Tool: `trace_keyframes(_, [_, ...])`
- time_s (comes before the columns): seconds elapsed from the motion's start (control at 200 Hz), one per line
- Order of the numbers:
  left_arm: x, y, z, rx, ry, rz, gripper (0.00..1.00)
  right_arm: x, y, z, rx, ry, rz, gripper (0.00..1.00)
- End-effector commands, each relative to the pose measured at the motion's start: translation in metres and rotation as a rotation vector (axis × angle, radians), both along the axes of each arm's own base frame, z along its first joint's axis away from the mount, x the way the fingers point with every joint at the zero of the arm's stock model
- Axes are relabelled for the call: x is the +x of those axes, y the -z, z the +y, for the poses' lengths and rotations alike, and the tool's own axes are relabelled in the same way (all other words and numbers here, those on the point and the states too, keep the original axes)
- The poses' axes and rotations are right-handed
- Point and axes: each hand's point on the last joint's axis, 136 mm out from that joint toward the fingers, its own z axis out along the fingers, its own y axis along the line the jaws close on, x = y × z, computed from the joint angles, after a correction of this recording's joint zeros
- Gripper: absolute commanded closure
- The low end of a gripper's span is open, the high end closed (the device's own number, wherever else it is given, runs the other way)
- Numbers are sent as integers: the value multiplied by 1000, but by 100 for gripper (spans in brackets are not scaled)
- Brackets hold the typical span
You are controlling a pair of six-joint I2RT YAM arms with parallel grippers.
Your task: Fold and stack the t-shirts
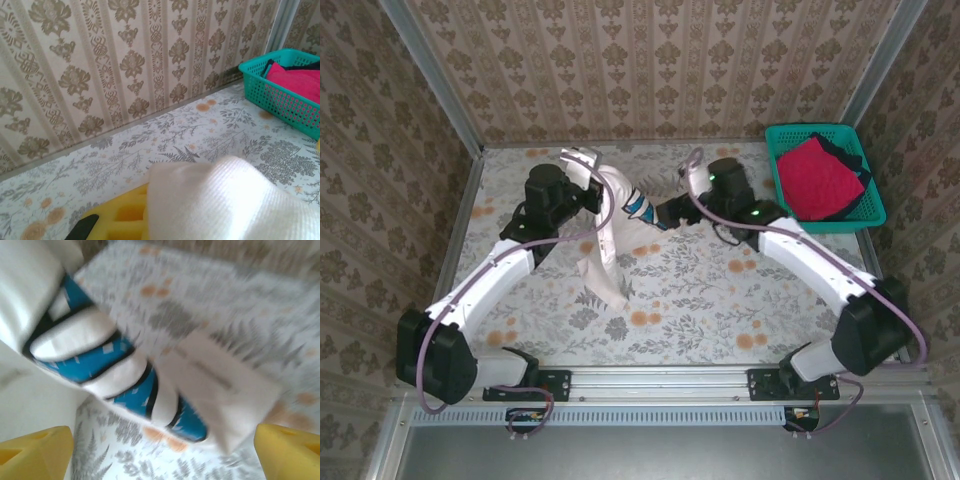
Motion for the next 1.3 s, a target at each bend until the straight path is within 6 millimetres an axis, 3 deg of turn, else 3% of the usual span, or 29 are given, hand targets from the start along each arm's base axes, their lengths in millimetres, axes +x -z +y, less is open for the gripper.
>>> trace_keyframes(0.0, [4, 6, 24, -38, -96, 48, 100, -6, 30, 34, 113, 7, 90, 8])
trace_keyframes(0.095, [5, 15, 31, -59, -124, 88, 100, -18, 52, 62, 129, -33, 125, 8])
trace_keyframes(0.155, [4, 17, 33, -66, -129, 94, 100, -15, 72, 65, 92, -10, 147, 7])
trace_keyframes(0.215, [4, 17, 38, -71, -141, 96, 100, -4, 95, 52, 33, 84, 179, 7])
trace_keyframes(0.385, [4, 19, 49, -76, -168, 102, 100, 29, 126, -1, 3, 333, 248, 12])
trace_keyframes(0.515, [7, 22, 64, -89, -224, 112, 100, 38, 156, -28, 74, 459, 390, 28])
trace_keyframes(0.605, [8, 20, 75, -113, -263, 111, 100, 40, 169, -35, 110, 488, 443, 43])
trace_keyframes(0.85, [12, 21, 96, -136, -326, 121, 100, 45, 193, -24, 117, 451, 517, 54])
trace_keyframes(1.05, [12, 22, 98, -151, -326, 130, 100, 57, 202, -29, 100, 479, 519, 71])
trace_keyframes(1.17, [13, 24, 99, -154, -325, 136, 100, 66, 199, -29, 120, 465, 532, 82])
trace_keyframes(1.24, [14, 25, 99, -155, -326, 138, 100, 68, 193, -25, 128, 442, 529, 100])
trace_keyframes(1.3, [14, 24, 99, -158, -326, 137, 100, 69, 184, -24, 135, 429, 516, 100])
